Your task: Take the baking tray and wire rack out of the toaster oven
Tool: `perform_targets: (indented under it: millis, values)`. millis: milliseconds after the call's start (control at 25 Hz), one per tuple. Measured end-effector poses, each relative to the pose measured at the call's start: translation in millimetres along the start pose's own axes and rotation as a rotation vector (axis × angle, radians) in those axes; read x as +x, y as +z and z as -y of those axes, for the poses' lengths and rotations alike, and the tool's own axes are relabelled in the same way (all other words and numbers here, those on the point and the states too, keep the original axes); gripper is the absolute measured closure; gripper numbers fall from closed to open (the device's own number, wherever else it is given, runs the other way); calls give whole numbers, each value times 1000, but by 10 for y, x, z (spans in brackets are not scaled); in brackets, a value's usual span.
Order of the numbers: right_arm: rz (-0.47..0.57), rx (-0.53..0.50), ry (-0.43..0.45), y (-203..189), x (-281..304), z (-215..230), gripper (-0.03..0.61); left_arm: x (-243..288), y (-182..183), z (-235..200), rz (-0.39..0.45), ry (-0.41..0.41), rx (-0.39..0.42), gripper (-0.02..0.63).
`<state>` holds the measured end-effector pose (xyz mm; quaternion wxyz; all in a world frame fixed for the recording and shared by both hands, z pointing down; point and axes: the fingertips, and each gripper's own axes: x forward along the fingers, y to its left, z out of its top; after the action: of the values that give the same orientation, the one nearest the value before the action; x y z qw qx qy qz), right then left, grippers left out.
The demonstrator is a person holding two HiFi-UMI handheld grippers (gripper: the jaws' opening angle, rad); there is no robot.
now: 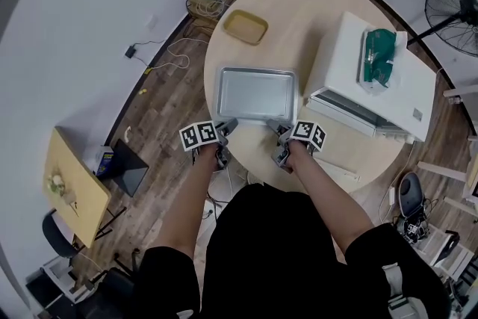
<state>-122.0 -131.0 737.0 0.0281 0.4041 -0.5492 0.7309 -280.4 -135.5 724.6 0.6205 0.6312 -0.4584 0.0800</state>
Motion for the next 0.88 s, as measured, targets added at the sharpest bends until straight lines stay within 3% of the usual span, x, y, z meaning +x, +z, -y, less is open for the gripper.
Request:
perform_targets:
  millis: [160,280,480,680,760,840,880]
  values:
    - [14,-43,36,-44,-90,-171,377,-81,-41,27,13,-15,6,357]
    - [7,-133,37,-126,-246,-230,377,-202,-92,161,37,-61,1,357]
    - [94,-272,81,-161,-746,-295,377,-616,-131,640,153,-280,-36,359]
    - [292,-217,199,-162,-1456,-278,379,-893,-410,1059,207,-417,42,379]
    - [371,-216,228,-222,-1752,-247,381,-952,-558,1199,218,-463,30,439]
    - [444,-218,238,-313,-2056,-171,388,-978,-717,1333,223,-520,-24,546]
    - [476,-219,235,-362,-2200,-115,415,-980,-792,1398,227,-549,-52,557]
